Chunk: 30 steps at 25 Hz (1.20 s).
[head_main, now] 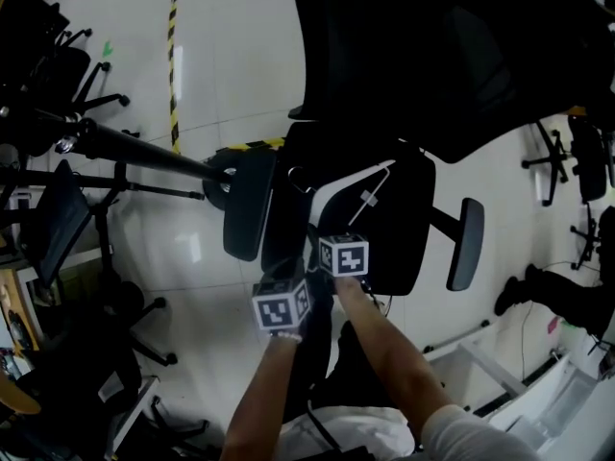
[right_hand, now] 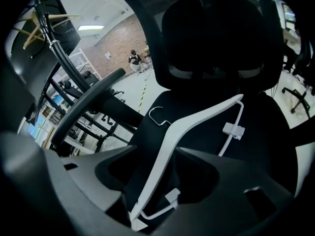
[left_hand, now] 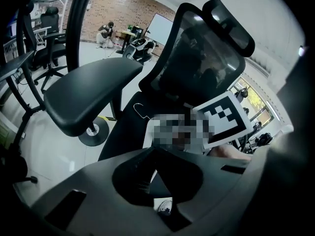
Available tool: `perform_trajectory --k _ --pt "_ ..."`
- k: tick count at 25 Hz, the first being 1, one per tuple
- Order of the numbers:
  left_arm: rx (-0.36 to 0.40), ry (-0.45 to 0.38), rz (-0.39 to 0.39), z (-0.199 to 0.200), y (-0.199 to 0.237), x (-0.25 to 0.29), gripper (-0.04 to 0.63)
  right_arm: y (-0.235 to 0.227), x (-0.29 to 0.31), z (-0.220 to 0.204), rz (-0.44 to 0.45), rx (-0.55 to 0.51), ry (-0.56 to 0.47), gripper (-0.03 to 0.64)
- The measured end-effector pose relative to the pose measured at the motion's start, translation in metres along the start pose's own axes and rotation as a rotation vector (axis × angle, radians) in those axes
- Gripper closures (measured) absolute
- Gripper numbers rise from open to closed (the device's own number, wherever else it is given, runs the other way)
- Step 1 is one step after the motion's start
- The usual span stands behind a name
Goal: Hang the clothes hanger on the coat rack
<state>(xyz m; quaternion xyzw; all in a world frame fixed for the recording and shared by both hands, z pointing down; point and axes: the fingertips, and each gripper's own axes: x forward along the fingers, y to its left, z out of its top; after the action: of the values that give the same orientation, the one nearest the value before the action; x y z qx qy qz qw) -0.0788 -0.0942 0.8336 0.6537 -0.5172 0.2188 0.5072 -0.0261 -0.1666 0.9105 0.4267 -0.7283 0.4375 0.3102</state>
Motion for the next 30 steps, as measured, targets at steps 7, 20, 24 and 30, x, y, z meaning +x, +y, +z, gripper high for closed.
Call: perform_trajectory --k 7,20,24,30 --pt "-0.024 0.02 -0.011 0.0 0.012 0.014 0.603 -0.02 0.049 -0.001 -0.076 0.029 0.053 0.35" --pt "-0.055 0.072 -0.008 -0.017 0.028 0.024 0.604 -0.034 0.088 -0.011 -0.139 0.053 0.171 0.358" --pt "-0.06 0.075 0.002 -0.019 0.033 0.023 0.603 -0.032 0.086 -0.012 -0.108 0.083 0.164 0.416" --pt "-0.077 0.054 0.022 -0.019 0.029 0.013 0.603 -0.039 0.067 -0.018 -0.071 0.248 0.134 0.46"
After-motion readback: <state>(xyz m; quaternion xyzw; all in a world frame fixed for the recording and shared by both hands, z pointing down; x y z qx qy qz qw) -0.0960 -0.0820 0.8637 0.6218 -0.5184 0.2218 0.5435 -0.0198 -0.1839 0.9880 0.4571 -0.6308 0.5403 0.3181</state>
